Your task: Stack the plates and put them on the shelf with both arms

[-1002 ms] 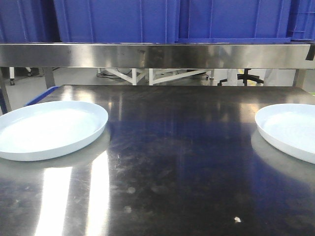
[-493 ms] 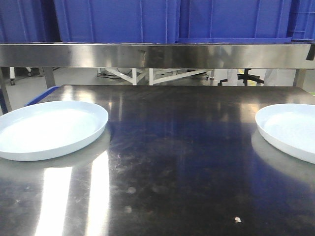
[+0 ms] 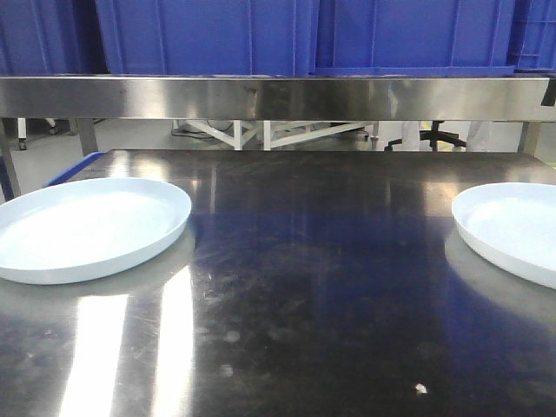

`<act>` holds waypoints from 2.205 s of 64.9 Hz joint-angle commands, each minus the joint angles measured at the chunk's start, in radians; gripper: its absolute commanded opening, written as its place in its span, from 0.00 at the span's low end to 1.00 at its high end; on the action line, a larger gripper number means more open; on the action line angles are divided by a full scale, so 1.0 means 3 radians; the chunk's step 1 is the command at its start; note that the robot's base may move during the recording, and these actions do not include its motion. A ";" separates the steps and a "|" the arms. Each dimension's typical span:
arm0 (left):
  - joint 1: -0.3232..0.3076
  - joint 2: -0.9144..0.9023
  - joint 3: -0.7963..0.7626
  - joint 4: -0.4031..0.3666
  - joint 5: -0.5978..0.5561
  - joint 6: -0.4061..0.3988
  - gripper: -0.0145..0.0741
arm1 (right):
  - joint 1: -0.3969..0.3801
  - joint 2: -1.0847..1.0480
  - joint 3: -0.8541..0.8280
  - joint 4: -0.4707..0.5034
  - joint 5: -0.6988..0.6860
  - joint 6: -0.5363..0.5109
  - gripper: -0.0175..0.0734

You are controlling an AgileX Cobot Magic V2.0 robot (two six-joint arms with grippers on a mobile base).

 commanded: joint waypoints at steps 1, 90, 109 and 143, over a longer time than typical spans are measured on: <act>-0.0001 -0.0006 -0.0123 0.0000 -0.0228 -0.0010 0.26 | -0.0001 -0.0037 -0.0400 -0.0016 0.0056 0.0019 0.25; -0.0001 -0.0006 -0.0123 -0.0118 -0.0052 -0.0032 0.26 | -0.0003 0.1685 -0.1871 -0.0166 0.1170 -0.0077 0.43; -0.0001 0.0170 -0.0123 -0.0136 0.0026 -0.0019 0.72 | -0.0003 0.1988 -0.1871 -0.0283 0.1212 -0.0078 0.74; -0.0001 0.1108 -0.0123 -0.0220 -0.0066 -0.0396 0.77 | -0.0003 0.2238 -0.1871 -0.0661 0.1158 -0.0075 0.74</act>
